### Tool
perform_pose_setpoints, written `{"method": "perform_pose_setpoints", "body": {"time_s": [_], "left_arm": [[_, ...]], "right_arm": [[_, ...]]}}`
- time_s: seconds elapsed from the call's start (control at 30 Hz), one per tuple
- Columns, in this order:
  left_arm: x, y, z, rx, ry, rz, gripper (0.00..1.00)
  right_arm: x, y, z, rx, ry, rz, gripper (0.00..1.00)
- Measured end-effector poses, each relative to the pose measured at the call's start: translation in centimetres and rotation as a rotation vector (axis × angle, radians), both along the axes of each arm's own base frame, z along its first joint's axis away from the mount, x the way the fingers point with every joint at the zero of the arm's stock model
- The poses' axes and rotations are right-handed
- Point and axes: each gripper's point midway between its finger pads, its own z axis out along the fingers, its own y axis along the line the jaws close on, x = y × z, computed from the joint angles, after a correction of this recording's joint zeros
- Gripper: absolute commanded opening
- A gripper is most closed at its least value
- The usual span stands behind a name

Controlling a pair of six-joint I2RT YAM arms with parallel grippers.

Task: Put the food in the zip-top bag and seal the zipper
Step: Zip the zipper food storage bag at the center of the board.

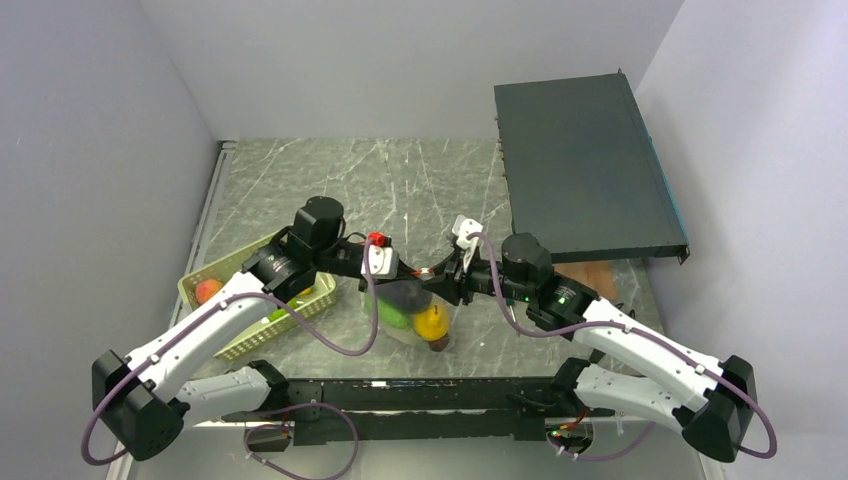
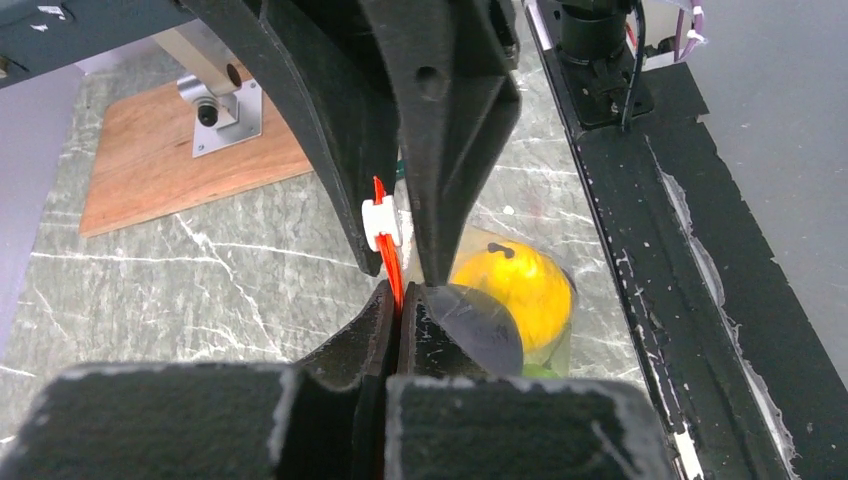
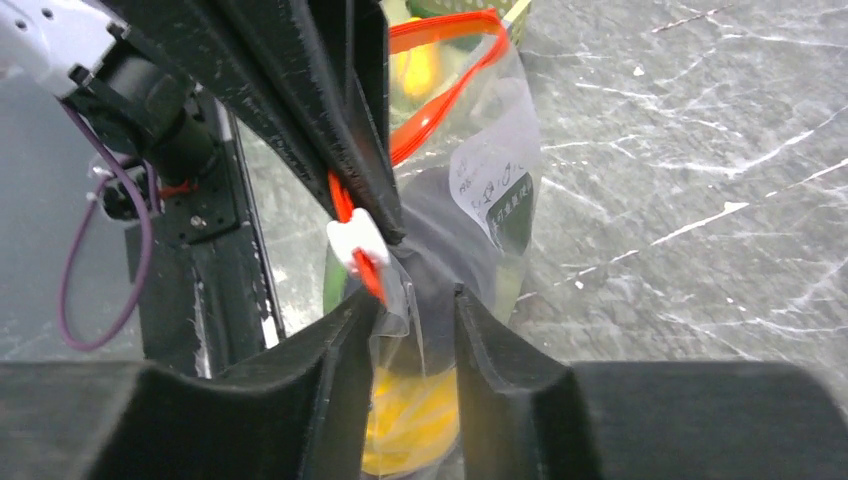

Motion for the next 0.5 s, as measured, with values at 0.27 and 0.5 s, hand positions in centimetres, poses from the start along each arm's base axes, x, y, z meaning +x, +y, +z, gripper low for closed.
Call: {"method": "perform_pose_setpoints", "body": {"time_s": [0.27,0.5], "left_arm": [[-0.9,0.4,1.0,-0.029,-0.017,-0.016,0.6],[-0.6,0.1,2.3,-0.07,-0.014,0.005,0.59]], "right_arm": [[-0.2,0.4,0.6,0.042,0.016,0.027,0.0],[-0.3,0.6,0.2,0.035,0.03,0.046,0.0]]}}
